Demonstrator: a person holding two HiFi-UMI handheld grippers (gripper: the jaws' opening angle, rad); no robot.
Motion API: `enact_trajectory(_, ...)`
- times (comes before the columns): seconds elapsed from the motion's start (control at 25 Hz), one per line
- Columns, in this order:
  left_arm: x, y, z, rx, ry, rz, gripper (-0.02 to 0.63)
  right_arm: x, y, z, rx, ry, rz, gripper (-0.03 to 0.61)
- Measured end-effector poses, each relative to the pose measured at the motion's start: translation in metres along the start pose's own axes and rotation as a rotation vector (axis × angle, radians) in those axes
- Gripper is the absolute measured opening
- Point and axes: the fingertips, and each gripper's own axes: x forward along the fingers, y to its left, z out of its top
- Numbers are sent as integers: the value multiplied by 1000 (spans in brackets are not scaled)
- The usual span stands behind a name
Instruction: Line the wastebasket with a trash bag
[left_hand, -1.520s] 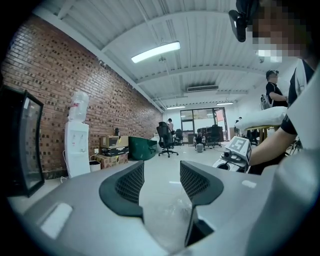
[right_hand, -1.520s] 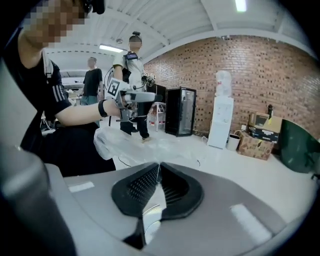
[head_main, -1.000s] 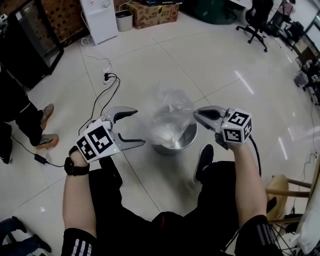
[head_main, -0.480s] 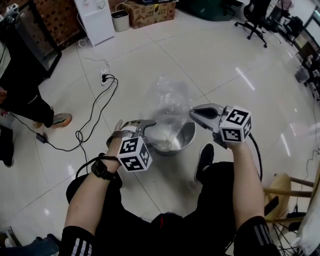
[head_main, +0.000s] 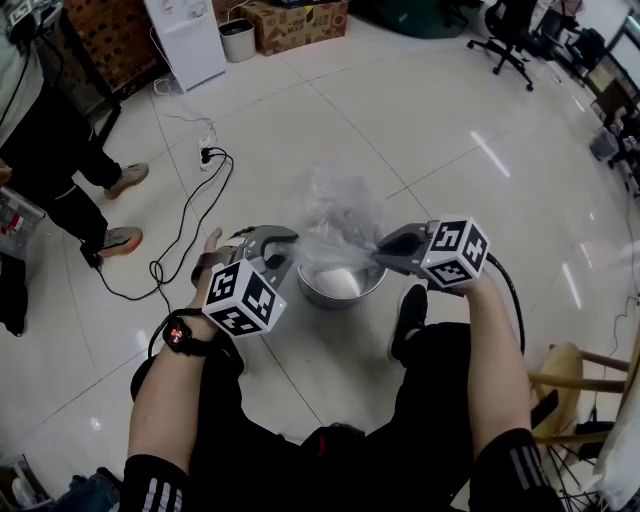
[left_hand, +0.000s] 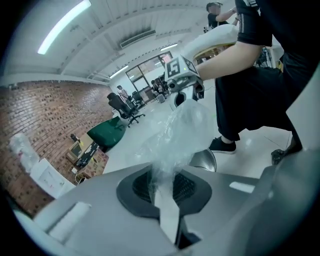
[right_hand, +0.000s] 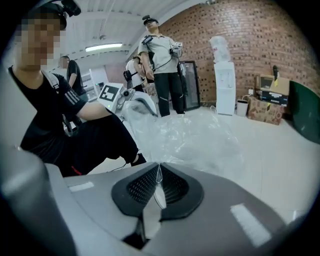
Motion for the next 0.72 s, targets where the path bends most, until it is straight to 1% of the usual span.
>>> enact_trajectory(0.12, -6, 11, 7, -1, -27, 38, 14, 4, 14, -6, -13, 30, 74, 8)
enact_trajectory(0.32, -16, 22, 19, 1, -71, 68, 0, 3, 34, 1, -8, -3, 194, 9)
enact_trajectory(0.36, -18, 23, 20, 0, -75, 67, 0, 0, 35, 4, -5, -19, 210, 16)
enact_trajectory(0.4, -19, 23, 21, -1, -79, 65, 0, -4, 36, 7, -1, -38, 218, 49)
enact_trajectory(0.48, -21, 23, 21, -3, -84, 61, 0, -16, 30, 14, 5, -88, 204, 117)
enact_trajectory(0.56, -24, 23, 22, -2, -91, 59, 0, -33, 18, 21, 13, -149, 166, 143)
enact_trajectory(0.64, -27, 23, 23, 1, -100, 58, 0, -52, 1, 27, 32, -214, 122, 152)
enact_trajectory(0.72, -32, 24, 24, 4, -112, 57, 0, -70, -21, 33, 66, -288, 57, 158)
